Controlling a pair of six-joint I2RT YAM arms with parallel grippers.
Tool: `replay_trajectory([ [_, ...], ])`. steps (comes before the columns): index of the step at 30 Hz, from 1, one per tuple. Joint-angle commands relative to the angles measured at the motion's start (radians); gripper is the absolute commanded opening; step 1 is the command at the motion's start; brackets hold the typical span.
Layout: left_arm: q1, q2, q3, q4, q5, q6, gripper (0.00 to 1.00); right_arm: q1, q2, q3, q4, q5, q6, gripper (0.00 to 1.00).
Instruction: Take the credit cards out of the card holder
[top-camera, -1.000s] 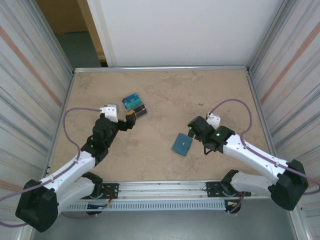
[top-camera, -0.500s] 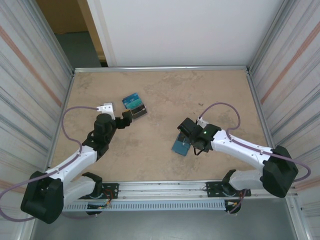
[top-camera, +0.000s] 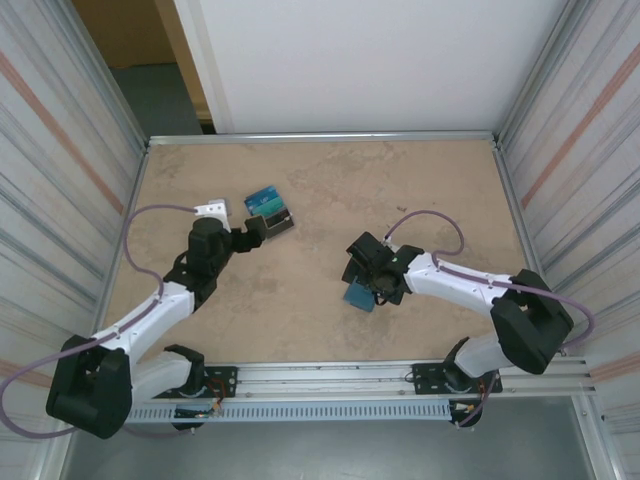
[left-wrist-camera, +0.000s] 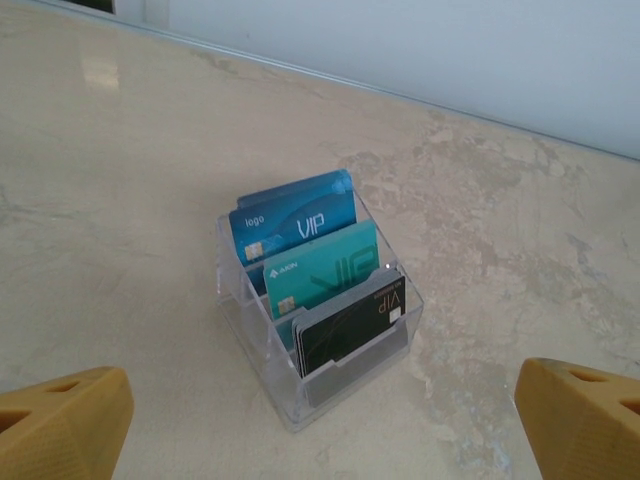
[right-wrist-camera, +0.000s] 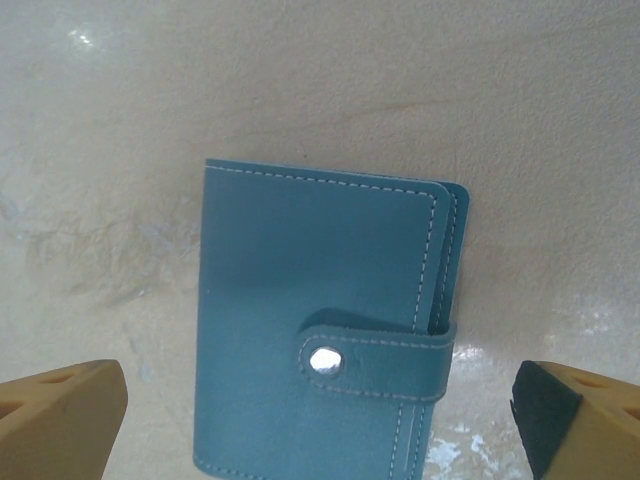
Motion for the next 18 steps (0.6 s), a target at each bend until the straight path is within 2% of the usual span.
replay_trajectory([
  [1, 0.006, 0.021, 0.028, -0.015, 0.032, -0.02, 0.99, -0.007, 0.044, 0.027, -0.013, -0.006, 0.009, 0.99],
  [18, 0.006, 0.023, 0.039, -0.029, 0.047, 0.0, 0.99, 0.001, 0.181, 0.032, 0.063, -0.073, 0.01, 0.99],
])
